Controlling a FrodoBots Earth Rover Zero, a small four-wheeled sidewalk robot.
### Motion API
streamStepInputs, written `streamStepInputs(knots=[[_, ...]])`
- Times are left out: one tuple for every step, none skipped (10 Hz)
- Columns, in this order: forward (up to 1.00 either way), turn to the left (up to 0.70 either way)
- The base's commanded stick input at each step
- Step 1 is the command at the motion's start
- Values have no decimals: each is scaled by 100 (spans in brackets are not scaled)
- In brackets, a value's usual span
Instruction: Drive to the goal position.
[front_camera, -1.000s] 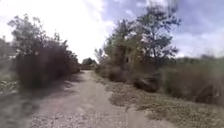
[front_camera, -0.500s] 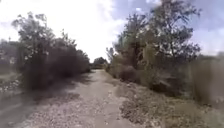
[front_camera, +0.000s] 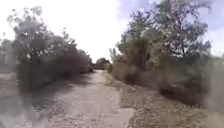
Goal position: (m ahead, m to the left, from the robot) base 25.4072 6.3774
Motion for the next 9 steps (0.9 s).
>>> streamStepInputs(knots=[[100, 0], [100, 0], [100, 0], [100, 7], [100, 20], [100, 32], [100, 12], [100, 0], [100, 0]])
